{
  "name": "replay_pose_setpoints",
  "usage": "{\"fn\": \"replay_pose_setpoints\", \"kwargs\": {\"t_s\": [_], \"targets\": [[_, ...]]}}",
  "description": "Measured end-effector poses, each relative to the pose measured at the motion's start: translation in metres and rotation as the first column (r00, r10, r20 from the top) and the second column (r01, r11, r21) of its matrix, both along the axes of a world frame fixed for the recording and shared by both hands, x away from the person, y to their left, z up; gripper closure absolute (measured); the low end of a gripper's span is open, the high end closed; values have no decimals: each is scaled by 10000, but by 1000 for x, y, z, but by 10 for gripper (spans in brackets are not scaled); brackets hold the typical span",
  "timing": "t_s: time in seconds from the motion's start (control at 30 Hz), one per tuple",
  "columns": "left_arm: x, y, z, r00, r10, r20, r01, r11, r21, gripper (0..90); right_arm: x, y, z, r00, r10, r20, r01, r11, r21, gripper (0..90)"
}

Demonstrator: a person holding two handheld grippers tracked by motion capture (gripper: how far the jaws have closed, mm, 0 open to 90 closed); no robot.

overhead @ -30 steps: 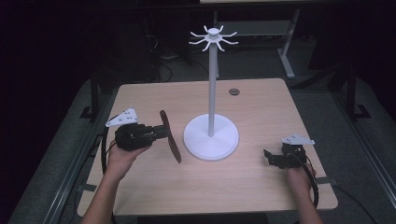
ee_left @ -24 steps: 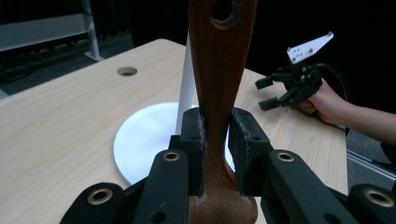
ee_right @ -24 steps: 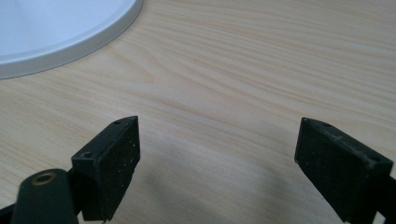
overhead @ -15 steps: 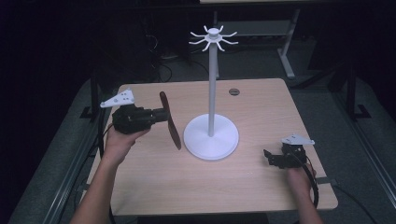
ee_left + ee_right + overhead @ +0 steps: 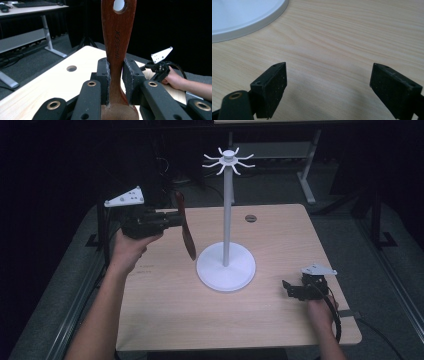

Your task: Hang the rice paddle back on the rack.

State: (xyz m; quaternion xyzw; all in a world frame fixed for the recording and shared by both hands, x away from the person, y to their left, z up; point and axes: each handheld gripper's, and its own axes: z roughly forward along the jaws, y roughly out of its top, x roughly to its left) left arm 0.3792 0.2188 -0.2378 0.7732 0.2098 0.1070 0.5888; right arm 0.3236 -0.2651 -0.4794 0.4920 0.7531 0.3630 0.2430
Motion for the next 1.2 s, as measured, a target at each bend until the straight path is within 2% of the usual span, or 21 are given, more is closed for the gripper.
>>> {"fn": "replay_pose_setpoints", "kwargs": {"t_s": [0.17,0.5,0.7,0.97,1.2], "targets": [[6,-6,14,9998,-149,127,149,9999,-32,759,0,0,0,10000,4,-2,-4,10000,-1,137],[17,-22,46,9982,-321,515,306,9991,299,759,0,0,0,10000,9,3,-9,10000,10,137],[19,-34,60,9958,-544,732,514,9978,417,759,0,0,0,10000,5,-8,-5,10000,39,137],[22,-47,63,9951,-651,742,611,9966,554,759,0,0,0,10000,11,12,-11,10000,27,137],[27,-51,60,9959,-637,643,600,9965,580,759,0,0,0,10000,5,13,-6,10000,45,137]]}}
